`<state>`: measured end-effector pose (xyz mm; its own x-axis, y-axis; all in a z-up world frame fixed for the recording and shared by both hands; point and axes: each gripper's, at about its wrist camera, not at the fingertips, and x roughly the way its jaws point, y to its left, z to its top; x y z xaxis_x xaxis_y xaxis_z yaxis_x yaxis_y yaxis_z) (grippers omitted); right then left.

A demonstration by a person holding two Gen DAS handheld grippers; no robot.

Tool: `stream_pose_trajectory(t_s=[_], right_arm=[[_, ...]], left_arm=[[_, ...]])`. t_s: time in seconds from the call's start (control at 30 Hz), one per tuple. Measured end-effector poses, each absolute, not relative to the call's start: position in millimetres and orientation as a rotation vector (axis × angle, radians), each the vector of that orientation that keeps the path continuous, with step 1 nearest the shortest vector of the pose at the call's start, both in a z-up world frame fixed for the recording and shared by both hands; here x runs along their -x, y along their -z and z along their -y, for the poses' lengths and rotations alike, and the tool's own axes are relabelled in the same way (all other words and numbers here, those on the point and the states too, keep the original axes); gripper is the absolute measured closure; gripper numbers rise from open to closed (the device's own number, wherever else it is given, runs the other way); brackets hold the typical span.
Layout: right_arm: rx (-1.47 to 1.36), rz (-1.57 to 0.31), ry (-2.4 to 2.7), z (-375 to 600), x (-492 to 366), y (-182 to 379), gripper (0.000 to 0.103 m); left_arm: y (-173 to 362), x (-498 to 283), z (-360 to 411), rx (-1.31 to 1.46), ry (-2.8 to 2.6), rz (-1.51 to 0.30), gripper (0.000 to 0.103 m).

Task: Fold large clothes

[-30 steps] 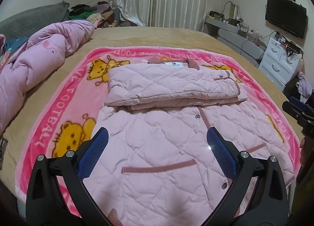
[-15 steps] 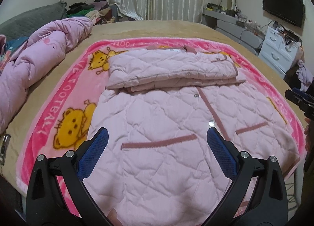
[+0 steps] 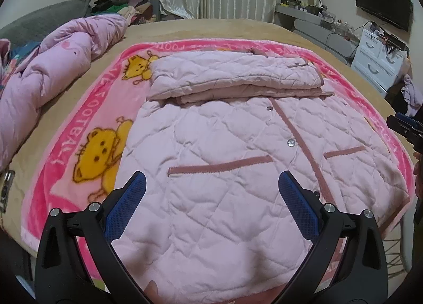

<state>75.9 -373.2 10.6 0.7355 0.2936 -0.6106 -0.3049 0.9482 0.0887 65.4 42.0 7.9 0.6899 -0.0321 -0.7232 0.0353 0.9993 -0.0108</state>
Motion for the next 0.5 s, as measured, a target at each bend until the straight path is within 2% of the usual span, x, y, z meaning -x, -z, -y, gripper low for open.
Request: stream_pose_trajectory(t_s=[0.5], right_arm=[[0.045, -0.729, -0.372, 356.4, -74.6, 5.4, 0.004]], left_arm=[[15.6, -52.3, -74.5, 0.051, -0.02, -0.862, 0.009]])
